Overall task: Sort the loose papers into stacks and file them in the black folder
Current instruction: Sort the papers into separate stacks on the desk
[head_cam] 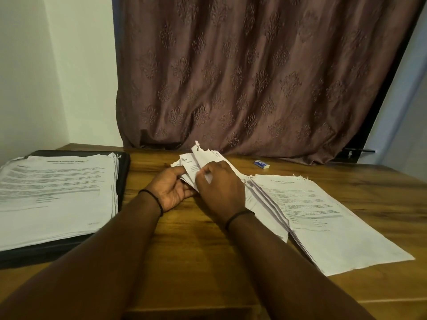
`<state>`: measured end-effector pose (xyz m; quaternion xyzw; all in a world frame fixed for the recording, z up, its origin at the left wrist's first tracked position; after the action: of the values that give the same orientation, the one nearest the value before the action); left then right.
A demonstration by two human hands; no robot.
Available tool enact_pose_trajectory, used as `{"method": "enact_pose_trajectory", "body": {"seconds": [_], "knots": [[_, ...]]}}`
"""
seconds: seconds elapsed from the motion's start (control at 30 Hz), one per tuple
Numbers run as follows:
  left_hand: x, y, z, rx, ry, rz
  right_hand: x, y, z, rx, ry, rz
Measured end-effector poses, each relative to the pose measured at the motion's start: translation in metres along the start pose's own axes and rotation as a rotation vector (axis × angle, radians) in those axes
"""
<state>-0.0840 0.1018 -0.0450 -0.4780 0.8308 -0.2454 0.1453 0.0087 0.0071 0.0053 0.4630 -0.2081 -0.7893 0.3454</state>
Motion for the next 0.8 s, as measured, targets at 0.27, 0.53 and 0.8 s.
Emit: {"method": "enact_pose_trajectory", "body": {"seconds": [0.27,0.53,0.8], "knots": [[0.003,-0.001,-0.002,0.019,0.013,0.028,0.0,-0.004,0.001,0.071,0.014,0.004],[0.007,-0.001,-0.002,0.007,0.018,-0.023,-0.006,0.008,-0.01,-0.008,-0.102,-0.116],[0.005,0.003,-0.015,-0.202,-0.248,-0.19,-0.009,0.016,-0.023,-0.225,-0.231,-0.228]]}}
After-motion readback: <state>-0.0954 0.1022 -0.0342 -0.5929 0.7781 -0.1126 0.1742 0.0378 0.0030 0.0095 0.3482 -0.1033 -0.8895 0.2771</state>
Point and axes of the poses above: each hand's wrist, its own x-axis away from the middle knuckle, its own y-axis out of the back of the hand, z = x × y, the point moved 6 cm from there along -x, towards the middle knuckle, and after that the axes turned 5 degrees about -y, right-handed, at the moved point
